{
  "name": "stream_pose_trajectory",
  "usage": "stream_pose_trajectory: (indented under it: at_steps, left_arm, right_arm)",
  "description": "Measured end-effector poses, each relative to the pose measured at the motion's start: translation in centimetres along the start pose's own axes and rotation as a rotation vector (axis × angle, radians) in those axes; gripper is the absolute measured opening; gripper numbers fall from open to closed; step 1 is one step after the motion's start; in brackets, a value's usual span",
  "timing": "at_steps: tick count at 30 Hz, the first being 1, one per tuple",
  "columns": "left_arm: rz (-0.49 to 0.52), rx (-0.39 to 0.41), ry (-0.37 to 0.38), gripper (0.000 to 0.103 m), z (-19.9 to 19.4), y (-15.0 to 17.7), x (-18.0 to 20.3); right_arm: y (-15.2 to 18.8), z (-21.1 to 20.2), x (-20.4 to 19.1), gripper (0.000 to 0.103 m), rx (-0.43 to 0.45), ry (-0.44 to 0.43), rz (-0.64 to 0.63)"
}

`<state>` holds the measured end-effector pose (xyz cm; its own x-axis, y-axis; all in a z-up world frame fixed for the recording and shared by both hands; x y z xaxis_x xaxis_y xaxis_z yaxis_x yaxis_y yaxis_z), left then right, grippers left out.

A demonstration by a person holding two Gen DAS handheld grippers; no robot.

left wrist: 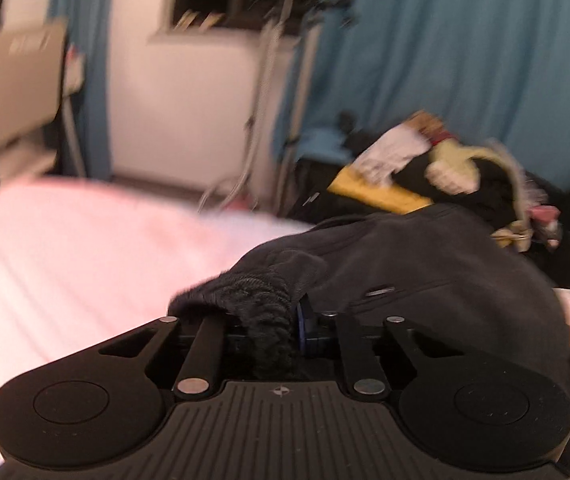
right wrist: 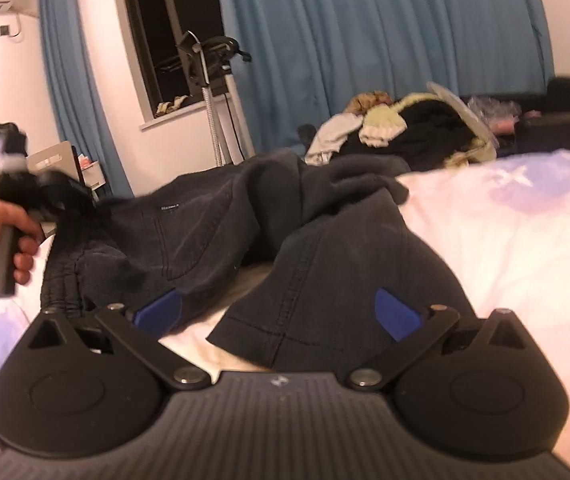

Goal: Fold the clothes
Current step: 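Grasp the ribbed cuff of the black sweatpants with the left gripper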

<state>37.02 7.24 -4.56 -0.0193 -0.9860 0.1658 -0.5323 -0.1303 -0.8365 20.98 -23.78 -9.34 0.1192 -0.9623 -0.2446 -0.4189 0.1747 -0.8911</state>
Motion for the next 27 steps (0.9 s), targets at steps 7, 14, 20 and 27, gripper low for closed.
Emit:
stream_pose_trajectory:
  at_steps: [7, 14, 20, 27]
  left_arm:
    - [0.112, 0.155, 0.192, 0.010, -13.3, 0.1, 7.5]
    - [0.109, 0.145, 0.332, 0.010, -20.4, 11.1, 11.4]
    - [-0.094, 0.070, 0.361, 0.012, -18.5, 15.8, 10.2]
    - [-0.280, 0.058, 0.438, 0.067, -17.9, 16.1, 7.6]
  right_arm:
    - [-2.2, -3.3, -0.7, 0.103, 0.105, -0.001, -0.050]
    - [-4.0, -8.5, -2.1, 0.103, 0.163, -0.052, -0.017]
    - [-3.5, -9.8, -2.1, 0.103, 0.128, -0.052, 0.043]
    - [-3.1, -8.9, -1.5, 0.103, 0.075, -0.066, 0.177]
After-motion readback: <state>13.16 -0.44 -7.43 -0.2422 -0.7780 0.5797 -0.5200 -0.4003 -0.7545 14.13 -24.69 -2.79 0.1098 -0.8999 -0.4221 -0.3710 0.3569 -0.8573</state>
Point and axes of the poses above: each gripper's, at about its wrist camera, not at the fingertips, and z roughly the way its jaws point, x to its right, y to its underside, the point moved 10 cm from there along z, roughly the way its jaws point, and after that the axes turned 3 degrees about y, right-handed, at the moved point
